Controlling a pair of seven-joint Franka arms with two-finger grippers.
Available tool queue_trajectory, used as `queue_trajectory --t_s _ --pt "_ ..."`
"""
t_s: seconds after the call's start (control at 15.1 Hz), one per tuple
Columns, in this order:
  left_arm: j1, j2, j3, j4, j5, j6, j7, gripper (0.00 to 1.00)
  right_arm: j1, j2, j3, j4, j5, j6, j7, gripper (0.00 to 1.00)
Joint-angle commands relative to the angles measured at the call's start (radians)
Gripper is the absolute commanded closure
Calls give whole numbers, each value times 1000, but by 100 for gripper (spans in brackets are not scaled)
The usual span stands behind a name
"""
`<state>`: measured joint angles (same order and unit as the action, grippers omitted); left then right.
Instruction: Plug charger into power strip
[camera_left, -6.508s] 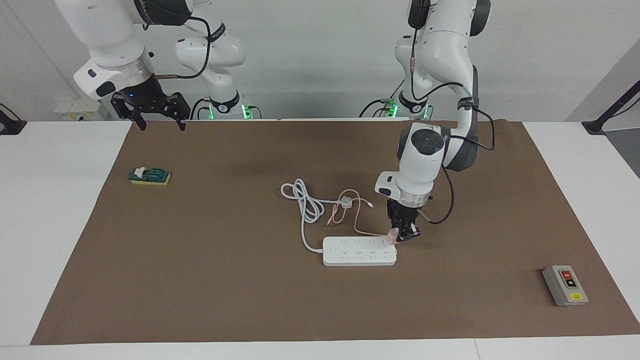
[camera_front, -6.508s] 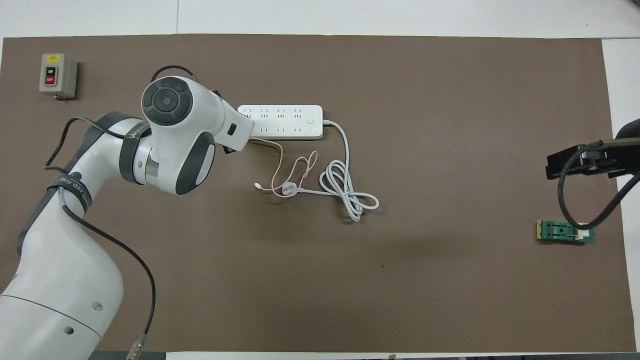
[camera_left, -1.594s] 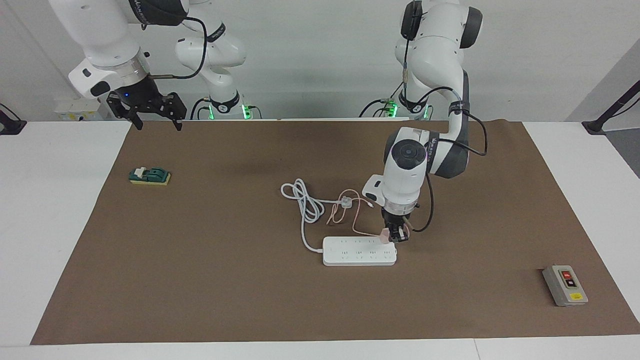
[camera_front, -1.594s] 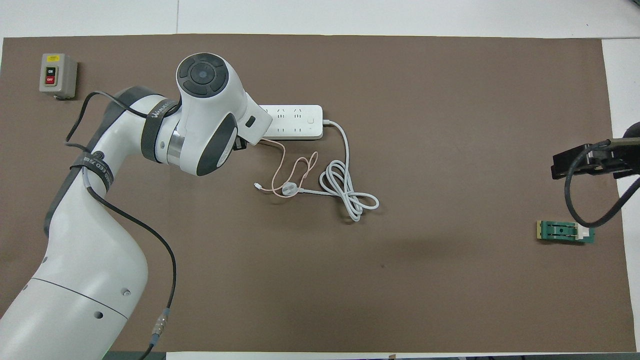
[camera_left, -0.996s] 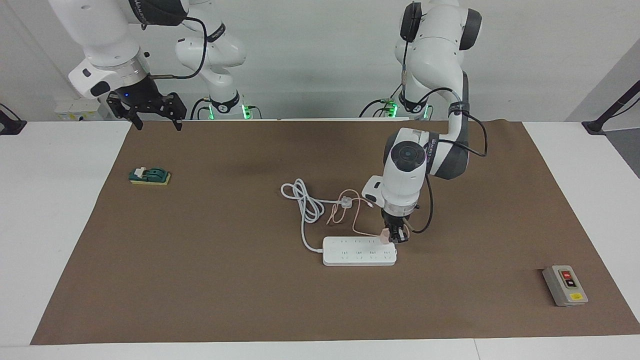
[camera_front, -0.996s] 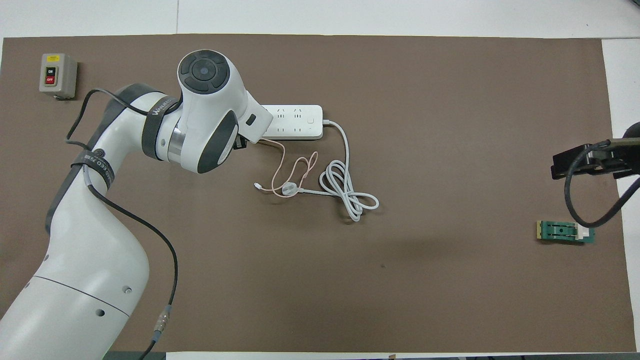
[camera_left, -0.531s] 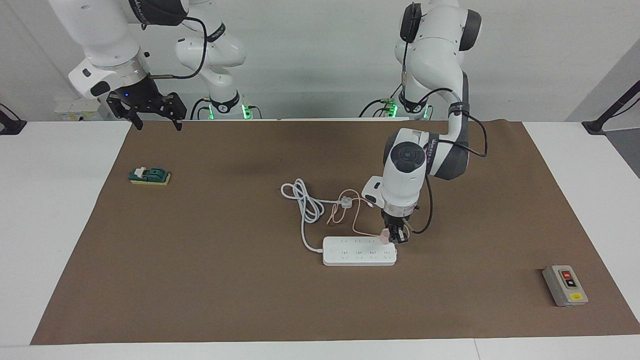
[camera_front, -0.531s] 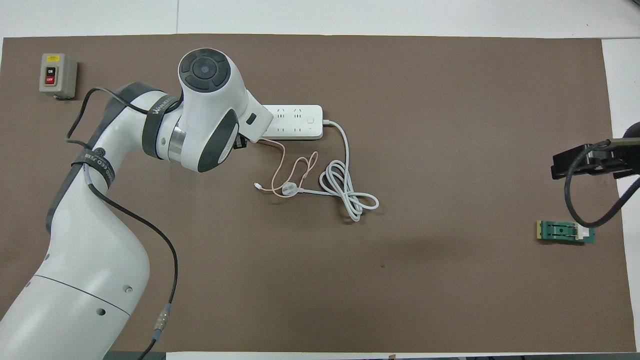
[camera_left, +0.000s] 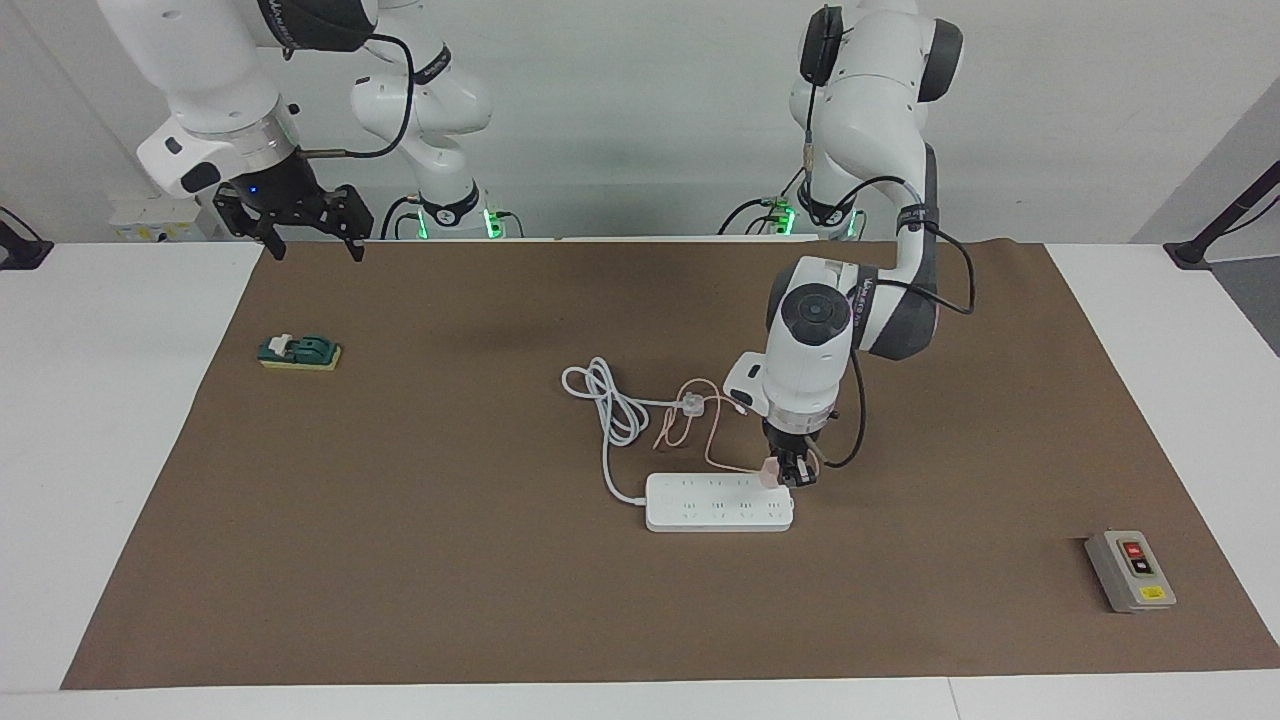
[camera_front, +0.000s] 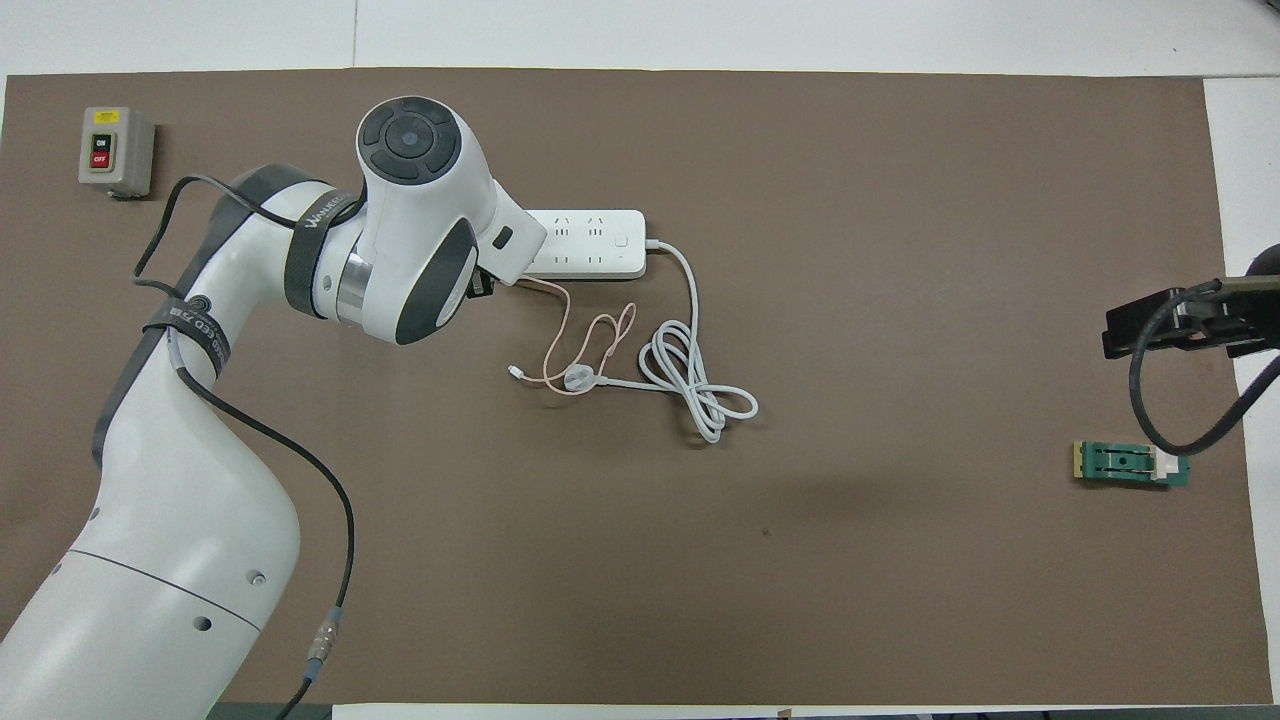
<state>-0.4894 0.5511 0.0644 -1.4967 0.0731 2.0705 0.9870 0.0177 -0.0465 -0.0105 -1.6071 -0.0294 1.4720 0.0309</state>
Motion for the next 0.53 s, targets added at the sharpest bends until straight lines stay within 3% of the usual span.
queue_trajectory --t_s 0.0,0.46 --pt "0 101 21 56 7 79 -8 100 -19 -23 10 -20 9 -2 -25 0" --pt "25 104 20 56 11 69 -1 100 -19 -23 10 -20 8 -2 -25 0"
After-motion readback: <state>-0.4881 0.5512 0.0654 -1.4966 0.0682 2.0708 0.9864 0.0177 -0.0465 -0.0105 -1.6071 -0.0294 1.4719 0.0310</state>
